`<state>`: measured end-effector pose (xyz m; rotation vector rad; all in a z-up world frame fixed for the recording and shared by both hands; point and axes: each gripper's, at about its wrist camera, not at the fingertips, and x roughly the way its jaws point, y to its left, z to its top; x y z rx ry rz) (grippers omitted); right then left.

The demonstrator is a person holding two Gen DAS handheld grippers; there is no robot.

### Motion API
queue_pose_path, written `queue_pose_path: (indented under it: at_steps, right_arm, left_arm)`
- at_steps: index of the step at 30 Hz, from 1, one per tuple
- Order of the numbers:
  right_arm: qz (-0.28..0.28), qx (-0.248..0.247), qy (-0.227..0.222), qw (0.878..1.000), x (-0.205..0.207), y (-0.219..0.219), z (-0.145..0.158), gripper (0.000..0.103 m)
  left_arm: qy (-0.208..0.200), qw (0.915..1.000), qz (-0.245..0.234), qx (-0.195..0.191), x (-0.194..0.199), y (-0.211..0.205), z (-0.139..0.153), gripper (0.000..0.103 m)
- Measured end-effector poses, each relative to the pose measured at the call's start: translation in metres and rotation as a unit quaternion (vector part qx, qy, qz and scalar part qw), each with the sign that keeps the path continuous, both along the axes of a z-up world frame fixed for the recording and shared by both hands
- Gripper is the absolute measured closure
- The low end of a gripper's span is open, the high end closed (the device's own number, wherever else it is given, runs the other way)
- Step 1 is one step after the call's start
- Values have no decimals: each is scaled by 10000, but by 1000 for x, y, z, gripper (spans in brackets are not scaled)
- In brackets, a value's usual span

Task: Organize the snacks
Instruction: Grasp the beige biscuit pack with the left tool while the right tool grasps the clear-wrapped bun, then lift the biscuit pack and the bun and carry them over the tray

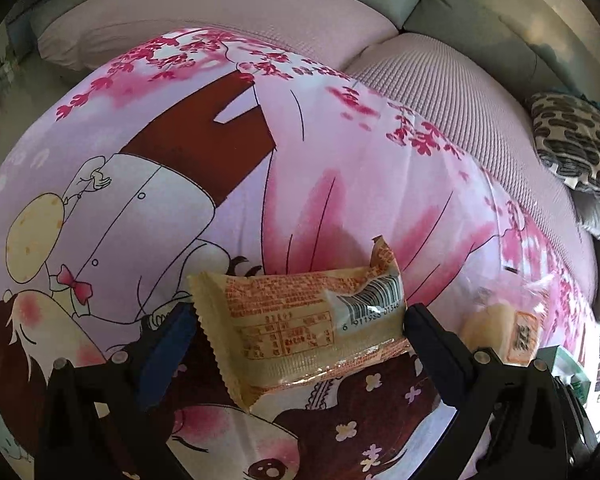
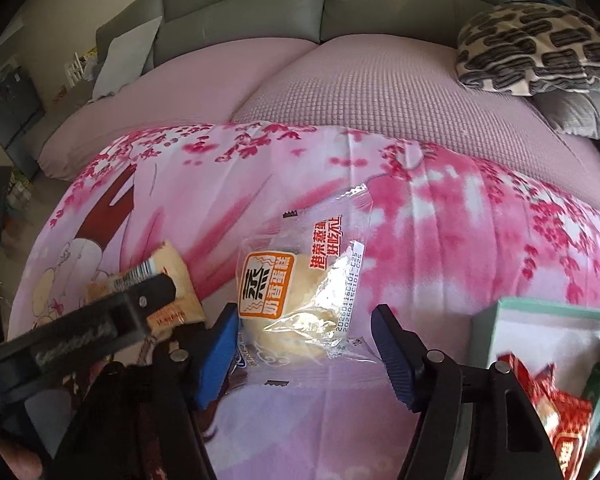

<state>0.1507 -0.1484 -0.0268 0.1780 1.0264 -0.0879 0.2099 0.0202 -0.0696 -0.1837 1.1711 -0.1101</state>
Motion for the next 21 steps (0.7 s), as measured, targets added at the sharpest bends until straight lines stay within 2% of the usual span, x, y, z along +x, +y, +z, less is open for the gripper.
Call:
queue_pose_path:
  at_steps: [8, 14, 16, 18, 21]
  right_arm:
    - [-152, 57, 42, 9999, -21, -6, 2, 34]
    - [-233, 137, 116, 9996, -36, -9, 4, 34]
    - [-248, 154, 128, 9995, -42, -9, 5, 34]
    - [-248, 174, 127, 9995, -46, -8, 6, 36]
    - [-250, 226, 108, 9994, -53, -8, 9, 39]
  left_arm:
    - [-58, 9996, -38, 279, -1, -7, -2, 0]
    - [22, 9998, 71, 210, -5, -5, 2, 0]
    - [45, 9998, 78, 199, -7, -5, 3, 3]
    - [53, 9998, 99, 153, -11, -5, 6, 14]
    - [82, 9999, 53, 104, -15, -6, 11, 21]
